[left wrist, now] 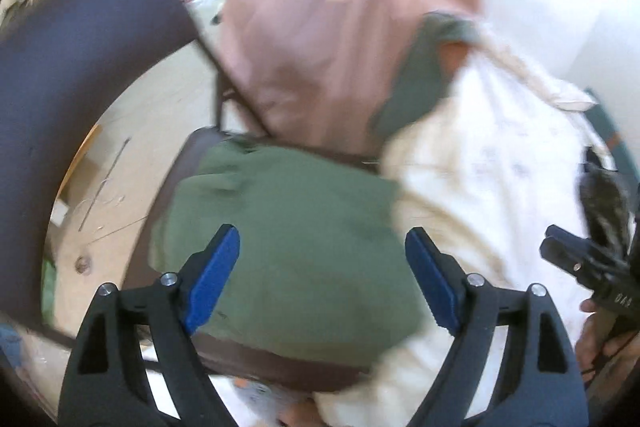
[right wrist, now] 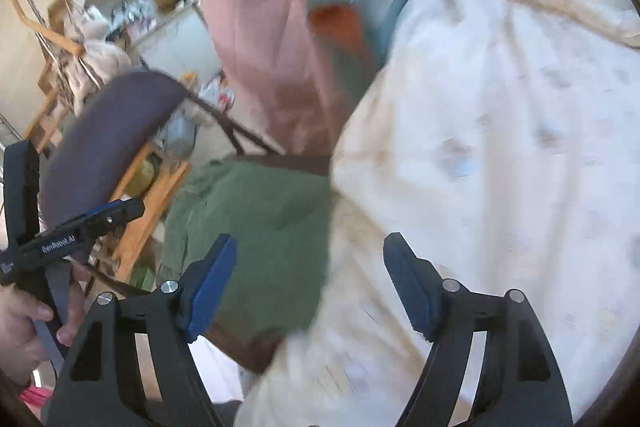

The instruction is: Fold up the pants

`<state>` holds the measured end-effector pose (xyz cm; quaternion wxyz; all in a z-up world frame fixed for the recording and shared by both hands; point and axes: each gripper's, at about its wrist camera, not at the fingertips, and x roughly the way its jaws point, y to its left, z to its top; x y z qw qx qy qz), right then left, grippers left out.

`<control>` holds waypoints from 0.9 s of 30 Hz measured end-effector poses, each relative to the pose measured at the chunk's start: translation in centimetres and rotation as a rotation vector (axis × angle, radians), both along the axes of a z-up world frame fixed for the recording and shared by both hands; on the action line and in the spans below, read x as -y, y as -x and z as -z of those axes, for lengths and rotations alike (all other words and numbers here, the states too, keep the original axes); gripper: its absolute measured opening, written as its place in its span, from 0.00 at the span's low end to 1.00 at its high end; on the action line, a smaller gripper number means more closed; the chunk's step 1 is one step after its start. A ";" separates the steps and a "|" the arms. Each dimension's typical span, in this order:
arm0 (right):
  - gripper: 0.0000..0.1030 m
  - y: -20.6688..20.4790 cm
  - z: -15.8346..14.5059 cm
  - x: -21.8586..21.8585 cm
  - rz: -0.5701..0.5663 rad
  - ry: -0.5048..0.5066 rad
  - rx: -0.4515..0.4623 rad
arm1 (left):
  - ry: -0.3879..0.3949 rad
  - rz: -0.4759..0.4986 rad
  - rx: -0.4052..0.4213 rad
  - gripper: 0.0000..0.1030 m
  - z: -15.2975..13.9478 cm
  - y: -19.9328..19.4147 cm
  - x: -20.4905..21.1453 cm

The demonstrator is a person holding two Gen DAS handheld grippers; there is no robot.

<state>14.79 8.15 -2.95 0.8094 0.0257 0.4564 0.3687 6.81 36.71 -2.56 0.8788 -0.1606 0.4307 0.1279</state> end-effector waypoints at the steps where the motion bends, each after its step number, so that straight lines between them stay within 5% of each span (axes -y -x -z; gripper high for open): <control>1: 0.76 1.0 -1.3 2.2 0.019 -0.005 0.018 | -0.006 0.016 0.022 0.80 -1.5 0.5 1.9; 12: 0.88 9.5 -10.3 17.6 0.213 -0.008 0.220 | -0.122 0.158 0.215 0.86 -12.0 5.0 19.8; 19: 0.91 13.5 -7.7 25.0 0.323 0.039 0.252 | -0.125 0.209 0.215 0.93 -7.0 9.6 28.5; 27: 0.93 16.7 -4.6 27.8 0.391 0.077 0.306 | -0.107 0.267 0.214 0.96 -2.8 11.0 32.4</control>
